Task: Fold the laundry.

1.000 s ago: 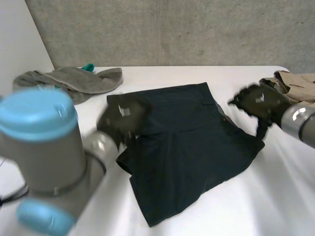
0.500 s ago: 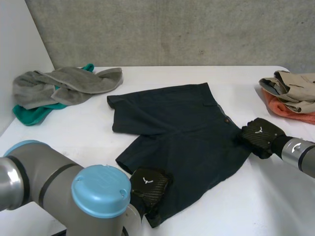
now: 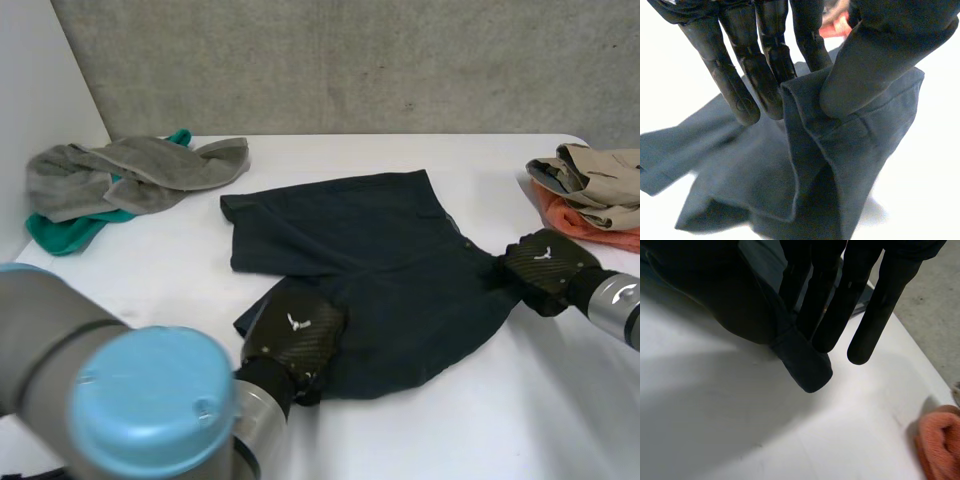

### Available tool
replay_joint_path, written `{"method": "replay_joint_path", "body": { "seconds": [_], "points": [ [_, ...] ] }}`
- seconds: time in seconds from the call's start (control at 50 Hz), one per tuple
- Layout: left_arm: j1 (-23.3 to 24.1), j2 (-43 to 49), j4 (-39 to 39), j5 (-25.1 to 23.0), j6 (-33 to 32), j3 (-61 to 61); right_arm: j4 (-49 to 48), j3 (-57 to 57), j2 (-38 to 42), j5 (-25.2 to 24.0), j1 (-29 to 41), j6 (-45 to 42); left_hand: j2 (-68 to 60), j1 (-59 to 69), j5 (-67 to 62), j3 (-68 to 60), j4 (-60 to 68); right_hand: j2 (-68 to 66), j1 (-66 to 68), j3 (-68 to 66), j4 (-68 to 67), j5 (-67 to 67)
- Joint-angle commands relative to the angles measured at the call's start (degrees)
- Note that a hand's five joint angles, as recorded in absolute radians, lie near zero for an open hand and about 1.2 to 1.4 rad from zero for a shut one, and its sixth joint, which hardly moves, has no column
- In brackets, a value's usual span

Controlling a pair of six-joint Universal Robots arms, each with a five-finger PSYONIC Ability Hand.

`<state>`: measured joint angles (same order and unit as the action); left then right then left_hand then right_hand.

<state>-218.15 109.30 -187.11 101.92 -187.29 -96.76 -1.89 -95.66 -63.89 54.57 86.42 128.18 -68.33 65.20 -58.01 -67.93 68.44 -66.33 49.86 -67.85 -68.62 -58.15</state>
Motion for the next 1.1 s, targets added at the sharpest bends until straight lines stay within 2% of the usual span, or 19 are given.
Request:
{"method": "replay_joint_path", "body": {
  "seconds": [0.02,0.14,0.24,0.3,0.38,0.46,0.54,0.56,0.62,0.64,0.7,0.72,0.88,1.02,1.1],
  "points": [
    [0.27,-9.1,2.09,0.3,-0.62,-1.85,9.17,-0.93,-8.79,1.42,-0.37,-0.55,-11.67,14.8,-11.99,-12.07,11.56,-13.67,30.14,-12.15,-11.38,-11.85],
    [0.88,-15.16,11.73,0.04,0.08,-3.78,23.49,-0.67,-17.58,1.42,-2.56,-2.84,-11.67,14.8,-11.99,-12.07,11.56,-13.67,30.14,-12.15,-11.38,-11.85],
    [3.96,-19.03,19.75,-0.32,0.52,-3.26,36.24,-0.76,-23.03,1.59,-8.09,-11.53,-11.67,14.8,-11.99,-12.07,11.56,-13.67,30.14,-12.15,-11.38,-11.85],
    [4.58,-20.18,21.78,-0.49,1.4,-3.17,43.62,-1.28,-25.23,0.9,-11.26,-17.77,-11.67,14.8,-11.99,-12.07,11.56,-13.67,30.14,-12.15,-11.38,-11.85],
    [3.27,-19.66,21.17,-0.58,1.4,-2.91,46.45,-1.37,-25.41,-0.51,-11.62,-19.02,-11.67,14.8,-11.99,-12.07,11.56,-13.67,30.14,-12.15,-11.38,-11.85],
    [-1.21,-15.19,16.26,-0.84,1.14,-0.72,42.6,-0.32,-23.48,-1.66,-10.04,-13.14,-11.67,14.8,-11.99,-12.07,11.56,-13.67,30.14,-12.15,-11.38,-11.85],
    [-7.01,-7.45,9.05,-2.25,-0.97,3.76,33.99,4.59,-14.88,-0.7,-3.2,-4.53,-11.67,14.8,-11.99,-12.07,11.56,-13.67,30.14,-12.15,-11.38,-11.85],
    [-8.15,-5.96,7.91,-2.77,-1.84,5.08,30.75,7.48,-11.82,0.7,-0.14,-0.77,-11.67,14.8,-11.99,-12.07,11.56,-13.67,30.14,-12.15,-11.38,-11.85],
    [-11.76,1.07,3.69,-5.58,-5.97,11.31,26.78,11.8,-8.02,3.87,3.22,4.26,-11.67,14.8,-11.99,-12.07,11.56,-13.67,30.14,-12.15,-11.38,-11.85],
    [-12.55,2.92,2.72,-6.29,-7.11,13.07,24.42,14.6,-5.92,6.75,5.15,6.36,-11.67,14.8,-11.99,-12.07,11.56,-13.67,30.14,-12.15,-11.38,-11.85],
    [-15.54,10.04,0.08,-8.66,-11.42,21.24,20.54,18.39,-2.57,11.16,7.62,7.87,-11.67,14.8,-11.99,-12.07,11.56,-13.67,30.14,-12.15,-11.38,-11.85],
    [-16.33,11.79,-0.27,-8.93,-12.39,23.52,17.13,21.19,0.49,14.05,9.63,8.31,-11.67,14.8,-11.99,-12.07,11.56,-13.67,30.14,-12.15,-11.38,-11.85],
    [-22.92,31.29,-3.34,-9.81,-18.98,46.89,0.86,31.05,12.29,21.98,15.97,10.25,-11.67,14.8,-11.99,-12.07,11.56,-13.67,30.14,-12.15,-11.38,-11.85],
    [-24.51,40.98,-7.92,-12.0,-19.61,57.55,-10.49,36.77,20.9,27.08,18.26,12.71,-11.67,14.8,-11.99,-12.07,11.56,-13.67,30.14,-12.15,-11.38,-11.85],
    [-24.42,43.45,-9.68,-15.96,-19.52,59.32,-14.45,40.02,23.02,30.5,19.23,13.06,-11.67,14.8,-11.99,-12.07,11.56,-12.89,29.37,-11.37,-10.61,-11.08]
  ]
}}
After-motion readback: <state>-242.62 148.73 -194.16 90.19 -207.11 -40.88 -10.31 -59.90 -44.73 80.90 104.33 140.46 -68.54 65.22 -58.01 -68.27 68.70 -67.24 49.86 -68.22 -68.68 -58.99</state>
